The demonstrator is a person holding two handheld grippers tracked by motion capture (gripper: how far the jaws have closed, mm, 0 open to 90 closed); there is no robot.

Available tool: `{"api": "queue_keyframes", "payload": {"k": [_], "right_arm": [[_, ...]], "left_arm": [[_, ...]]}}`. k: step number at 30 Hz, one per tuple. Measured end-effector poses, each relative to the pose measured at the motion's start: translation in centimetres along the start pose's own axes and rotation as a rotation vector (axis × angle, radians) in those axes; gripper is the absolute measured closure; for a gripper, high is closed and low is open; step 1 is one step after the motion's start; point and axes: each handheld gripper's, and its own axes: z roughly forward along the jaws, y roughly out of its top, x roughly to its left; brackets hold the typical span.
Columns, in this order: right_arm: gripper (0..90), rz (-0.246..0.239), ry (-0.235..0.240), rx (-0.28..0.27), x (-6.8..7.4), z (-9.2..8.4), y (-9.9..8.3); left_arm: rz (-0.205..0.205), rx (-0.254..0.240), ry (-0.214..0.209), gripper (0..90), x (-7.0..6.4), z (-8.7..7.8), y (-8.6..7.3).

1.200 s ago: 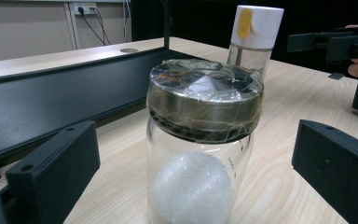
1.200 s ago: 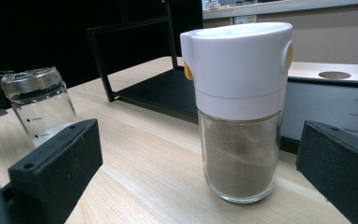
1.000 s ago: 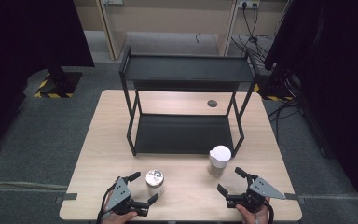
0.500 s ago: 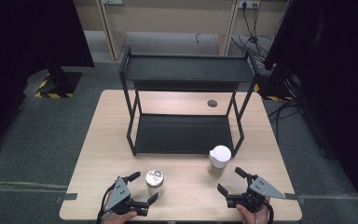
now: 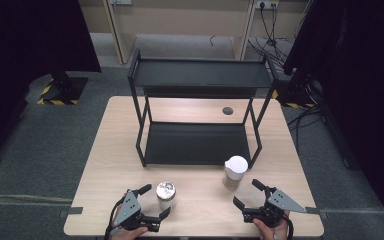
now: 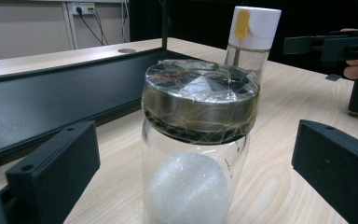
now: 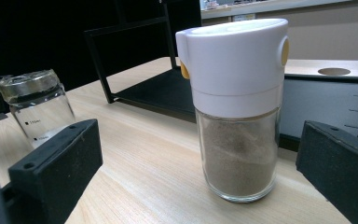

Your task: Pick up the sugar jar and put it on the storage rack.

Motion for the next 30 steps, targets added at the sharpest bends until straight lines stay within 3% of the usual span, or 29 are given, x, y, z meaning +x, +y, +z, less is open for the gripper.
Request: {"api": "queue_keyframes", "payload": {"k": [19,30], "right_arm": [[0.7,0.007,-0.001,-0.002,-0.1,0.2,-0.1],[0.7,0.004,0.005,-0.001,-0.2,0.3,-0.1]], "left_arm": [[0.028,0.011,0.018,0.3,-0.3,1.3,0.7],[0.042,0.031,0.005,3.5,-0.2,2.4,1.1]]}}
